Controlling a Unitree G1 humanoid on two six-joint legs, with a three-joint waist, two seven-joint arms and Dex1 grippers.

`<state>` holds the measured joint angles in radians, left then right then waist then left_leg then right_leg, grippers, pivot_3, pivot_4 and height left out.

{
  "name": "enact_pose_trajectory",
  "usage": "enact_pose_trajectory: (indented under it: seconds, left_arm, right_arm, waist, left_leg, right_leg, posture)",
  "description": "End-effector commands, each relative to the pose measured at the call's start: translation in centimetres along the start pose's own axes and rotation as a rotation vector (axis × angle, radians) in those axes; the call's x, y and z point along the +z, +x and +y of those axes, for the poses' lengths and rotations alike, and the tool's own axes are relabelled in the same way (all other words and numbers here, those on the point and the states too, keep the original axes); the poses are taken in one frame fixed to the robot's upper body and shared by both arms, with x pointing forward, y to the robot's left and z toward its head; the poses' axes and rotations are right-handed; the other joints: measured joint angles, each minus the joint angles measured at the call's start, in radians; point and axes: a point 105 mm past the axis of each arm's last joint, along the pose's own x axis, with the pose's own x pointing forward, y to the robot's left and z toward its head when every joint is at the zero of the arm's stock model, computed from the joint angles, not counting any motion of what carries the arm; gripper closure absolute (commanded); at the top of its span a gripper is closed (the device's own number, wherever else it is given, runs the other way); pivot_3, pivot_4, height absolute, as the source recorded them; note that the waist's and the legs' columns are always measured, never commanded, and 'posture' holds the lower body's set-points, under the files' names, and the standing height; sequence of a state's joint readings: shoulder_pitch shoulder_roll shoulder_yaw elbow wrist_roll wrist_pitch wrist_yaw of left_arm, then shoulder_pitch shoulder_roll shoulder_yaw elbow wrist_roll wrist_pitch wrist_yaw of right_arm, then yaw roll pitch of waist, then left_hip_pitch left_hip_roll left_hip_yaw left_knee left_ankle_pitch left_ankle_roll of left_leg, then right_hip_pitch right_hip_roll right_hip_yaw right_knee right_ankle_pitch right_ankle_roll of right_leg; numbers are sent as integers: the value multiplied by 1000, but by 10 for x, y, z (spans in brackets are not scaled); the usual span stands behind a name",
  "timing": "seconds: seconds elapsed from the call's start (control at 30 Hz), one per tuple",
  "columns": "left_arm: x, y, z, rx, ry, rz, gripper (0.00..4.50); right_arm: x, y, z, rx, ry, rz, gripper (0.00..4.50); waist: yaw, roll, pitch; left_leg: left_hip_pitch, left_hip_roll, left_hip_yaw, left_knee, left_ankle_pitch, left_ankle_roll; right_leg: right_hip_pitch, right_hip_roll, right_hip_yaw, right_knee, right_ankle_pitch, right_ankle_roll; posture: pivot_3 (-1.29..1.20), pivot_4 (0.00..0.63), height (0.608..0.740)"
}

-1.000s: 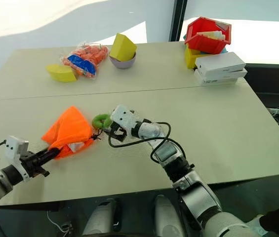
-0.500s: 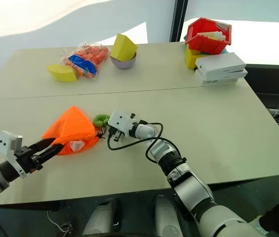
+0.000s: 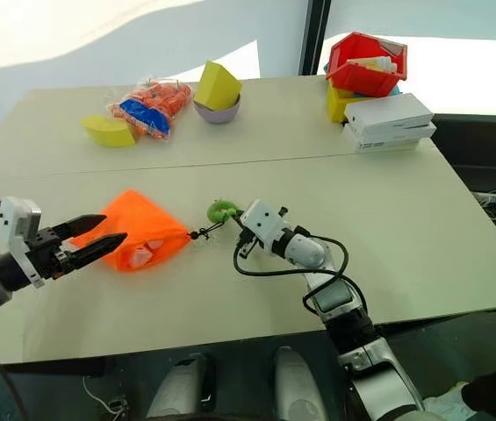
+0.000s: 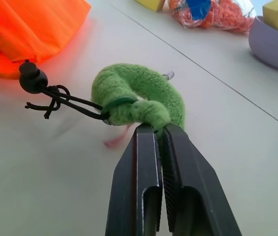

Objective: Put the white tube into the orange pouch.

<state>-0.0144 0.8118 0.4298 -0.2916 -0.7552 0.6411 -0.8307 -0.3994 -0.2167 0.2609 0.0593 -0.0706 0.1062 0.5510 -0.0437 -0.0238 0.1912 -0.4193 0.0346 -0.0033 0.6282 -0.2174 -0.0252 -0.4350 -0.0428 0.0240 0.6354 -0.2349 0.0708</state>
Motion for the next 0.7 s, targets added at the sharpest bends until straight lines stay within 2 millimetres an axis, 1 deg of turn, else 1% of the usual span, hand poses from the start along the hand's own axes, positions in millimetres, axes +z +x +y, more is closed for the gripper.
enact_pose_trajectory:
  seconds: [0.03,0.1,0.2,0.3,0.37,0.53,0.6,0.7]
  left_arm:
    - [12,12,1,-54,69,-5,152]
    - [19,24,-5,-118,87,-14,152]
    - [16,41,-11,-200,104,6,152]
    - [10,66,-9,-248,165,34,152]
    - [8,74,-6,-247,232,39,152]
    - [12,80,-5,-231,310,-8,152]
    - [9,79,-9,-230,348,-14,152]
    - [5,77,-17,-223,407,-24,152]
  right_arm:
    - [20,-2,-5,-23,-11,-57,4500]
    - [21,-2,-6,-26,-13,-56,4500]
    - [24,-1,-7,-25,-23,-64,4500]
    - [28,0,-11,-40,-28,-74,4500]
    - [30,-3,-16,-60,15,-82,4500]
    - [29,-18,-26,-105,161,-80,4500]
    - [28,-26,-26,-102,209,-76,4500]
    - [28,-30,-22,-85,259,-74,4500]
  waist:
    - [1,0,0]
    - [4,-1,0]
    - [4,-1,0]
    - [5,-1,0]
    - [6,-1,0]
    - [2,-1,0]
    - [5,-1,0]
    - [4,-1,0]
  left_leg:
    - [0,0,0,0,0,0]
    - [0,0,0,1,0,0]
    - [0,-1,1,2,0,0]
    - [0,-2,1,2,0,0]
    - [0,-2,1,2,0,0]
    - [0,-1,0,1,0,0]
    - [0,-1,0,1,0,0]
    - [0,-1,0,1,0,0]
  right_leg:
    - [0,0,0,0,0,0]
    - [1,-1,0,0,0,0]
    - [3,-2,0,-2,0,1]
    - [3,-2,0,-2,0,1]
    - [3,-2,0,-2,0,1]
    - [3,-1,0,-2,0,2]
    - [3,-1,0,-1,0,3]
    - [3,-2,0,-1,-1,3]
  posture:
    - [0,150,740]
    - [0,150,740]
    - [0,150,740]
    - [0,150,740]
    - [0,150,740]
    - [0,150,740]
    - [0,150,740]
    - [0,150,740]
